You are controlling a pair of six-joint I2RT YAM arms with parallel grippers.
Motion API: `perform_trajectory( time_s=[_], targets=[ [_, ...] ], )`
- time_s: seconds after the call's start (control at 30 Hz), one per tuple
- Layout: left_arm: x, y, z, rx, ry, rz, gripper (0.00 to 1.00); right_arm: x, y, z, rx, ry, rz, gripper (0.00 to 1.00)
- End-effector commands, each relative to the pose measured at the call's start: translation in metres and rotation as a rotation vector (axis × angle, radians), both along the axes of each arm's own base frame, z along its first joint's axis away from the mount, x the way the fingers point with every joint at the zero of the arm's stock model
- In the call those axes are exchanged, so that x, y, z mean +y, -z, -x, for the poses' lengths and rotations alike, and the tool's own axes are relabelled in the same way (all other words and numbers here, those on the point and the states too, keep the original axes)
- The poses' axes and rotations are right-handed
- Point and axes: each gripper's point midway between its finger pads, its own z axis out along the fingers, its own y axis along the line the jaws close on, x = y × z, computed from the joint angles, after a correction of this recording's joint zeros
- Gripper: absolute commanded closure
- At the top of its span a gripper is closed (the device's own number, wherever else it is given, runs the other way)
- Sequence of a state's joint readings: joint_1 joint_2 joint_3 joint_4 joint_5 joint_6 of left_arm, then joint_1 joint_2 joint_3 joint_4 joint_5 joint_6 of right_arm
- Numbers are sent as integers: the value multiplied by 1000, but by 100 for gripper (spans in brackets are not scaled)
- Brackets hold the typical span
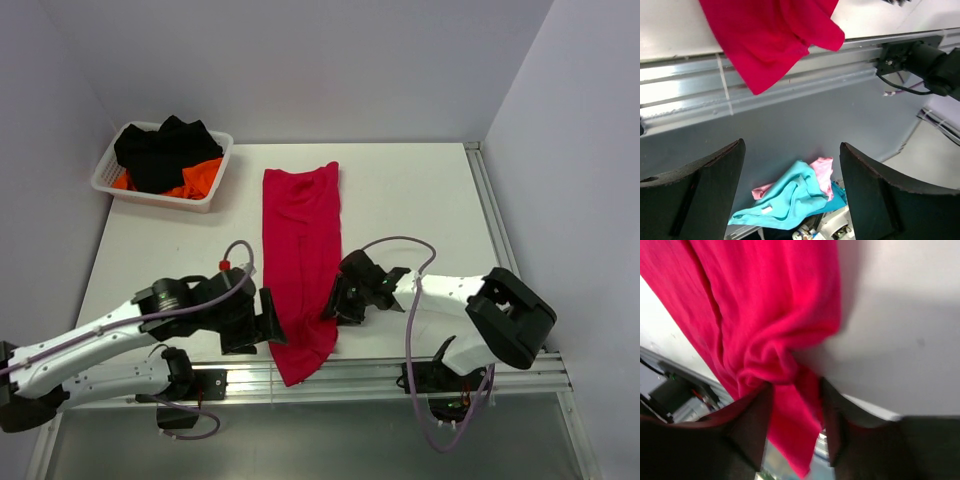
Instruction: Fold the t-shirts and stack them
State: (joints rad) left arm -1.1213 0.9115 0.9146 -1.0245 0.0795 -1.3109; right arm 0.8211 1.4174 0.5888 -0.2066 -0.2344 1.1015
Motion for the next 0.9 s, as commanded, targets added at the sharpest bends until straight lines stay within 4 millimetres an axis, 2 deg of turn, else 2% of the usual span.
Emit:
perform_trajectory(
  time_s=[0.0, 0.1, 0.2, 0.3, 0.33, 0.4, 0.43, 0.6, 0.77, 0.87],
  targets=[
    [26, -2, 6, 16, -74, -36, 18, -28, 41, -2, -18, 60, 181, 53],
    [42, -8, 9, -1, -98, -37, 18, -34, 47, 2, -2, 82, 211, 67],
    [53, -8, 11, -14, -106, -28, 18, -45, 47, 12, 12, 114, 229, 76],
    [56, 2, 16, -7, -91, -31, 19, -58, 39, 25, 8, 150, 233, 84],
    [57, 12, 17, 2, -85, -42, 19, -63, 30, 30, 7, 176, 222, 85],
    [50, 18, 21, 19, -49, -20, 20, -71, 24, 40, 18, 195, 217, 89],
    [51, 31, 25, 38, -35, -39, 19, -80, 16, 43, 9, 228, 220, 89],
    [44, 62, 31, 73, 58, -83, 19, -93, -17, 47, -43, 302, 148, 89],
    [28, 89, 30, 105, 134, -123, 20, -104, -21, 53, -39, 340, 144, 89],
    [12, 91, 21, 73, 155, -119, 20, -104, -20, 57, -24, 342, 124, 91]
  ],
)
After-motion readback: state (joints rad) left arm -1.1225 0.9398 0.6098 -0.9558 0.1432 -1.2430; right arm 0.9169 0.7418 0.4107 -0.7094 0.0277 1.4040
